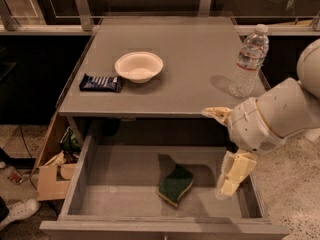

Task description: Pick sponge from top drawer and place on counter

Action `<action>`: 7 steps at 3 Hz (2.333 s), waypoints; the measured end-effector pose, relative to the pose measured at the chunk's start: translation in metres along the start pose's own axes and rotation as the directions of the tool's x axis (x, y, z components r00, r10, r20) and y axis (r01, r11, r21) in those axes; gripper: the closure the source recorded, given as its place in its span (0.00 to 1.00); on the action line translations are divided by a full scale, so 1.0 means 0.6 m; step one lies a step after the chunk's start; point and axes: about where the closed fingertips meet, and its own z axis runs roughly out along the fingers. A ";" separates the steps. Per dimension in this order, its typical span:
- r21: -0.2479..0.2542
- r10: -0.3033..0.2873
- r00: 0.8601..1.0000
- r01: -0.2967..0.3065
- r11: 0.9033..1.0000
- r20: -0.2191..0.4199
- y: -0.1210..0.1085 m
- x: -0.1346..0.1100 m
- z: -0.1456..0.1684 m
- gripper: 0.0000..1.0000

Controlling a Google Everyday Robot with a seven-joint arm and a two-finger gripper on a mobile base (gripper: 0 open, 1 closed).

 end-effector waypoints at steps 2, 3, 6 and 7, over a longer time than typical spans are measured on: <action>0.029 0.019 0.993 -0.016 0.999 -0.115 -0.018 0.051 0.043 0.00; 0.031 0.022 0.991 -0.018 0.999 -0.129 -0.018 0.052 0.046 0.00; 0.085 0.181 0.946 -0.164 0.983 -0.269 -0.016 0.082 0.108 0.00; 0.103 0.213 0.939 -0.192 0.976 -0.269 -0.024 0.079 0.140 0.00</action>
Offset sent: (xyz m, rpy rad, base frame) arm 0.0343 -0.0198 -0.0537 -0.1660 -0.0266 -0.0723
